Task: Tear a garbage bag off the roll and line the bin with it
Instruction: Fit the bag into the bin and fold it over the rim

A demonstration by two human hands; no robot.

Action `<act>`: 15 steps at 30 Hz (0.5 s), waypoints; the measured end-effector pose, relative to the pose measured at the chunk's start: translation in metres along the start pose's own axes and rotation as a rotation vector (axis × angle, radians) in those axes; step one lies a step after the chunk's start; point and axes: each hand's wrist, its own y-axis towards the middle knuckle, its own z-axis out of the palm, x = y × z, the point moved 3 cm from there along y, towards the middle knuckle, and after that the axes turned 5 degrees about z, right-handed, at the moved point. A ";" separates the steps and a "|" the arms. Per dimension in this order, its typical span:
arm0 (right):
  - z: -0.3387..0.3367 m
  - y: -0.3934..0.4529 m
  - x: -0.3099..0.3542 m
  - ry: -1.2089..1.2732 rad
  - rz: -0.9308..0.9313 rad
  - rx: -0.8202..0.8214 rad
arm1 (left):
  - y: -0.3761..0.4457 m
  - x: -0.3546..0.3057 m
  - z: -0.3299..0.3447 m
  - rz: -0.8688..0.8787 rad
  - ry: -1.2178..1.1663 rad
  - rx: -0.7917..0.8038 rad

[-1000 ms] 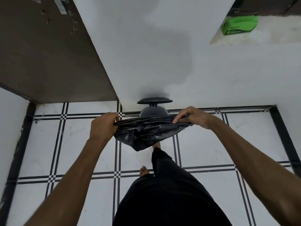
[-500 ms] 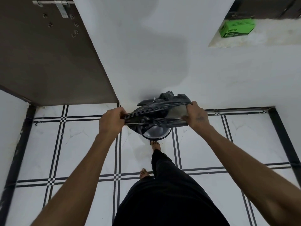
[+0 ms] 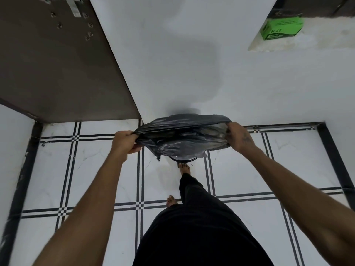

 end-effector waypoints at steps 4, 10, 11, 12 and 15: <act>0.018 -0.007 -0.002 0.118 0.039 0.163 | -0.003 -0.001 0.019 -0.207 -0.432 0.088; 0.034 -0.004 -0.018 0.152 0.129 0.192 | 0.011 0.012 0.012 0.089 0.222 -0.122; 0.033 -0.001 -0.018 0.175 0.162 0.184 | 0.010 0.014 0.012 0.164 0.390 -0.162; 0.034 0.002 -0.019 0.201 0.192 0.174 | 0.009 0.015 0.014 0.193 0.484 -0.165; 0.039 0.009 -0.018 0.286 0.220 0.153 | 0.016 0.019 0.027 0.183 0.496 -0.149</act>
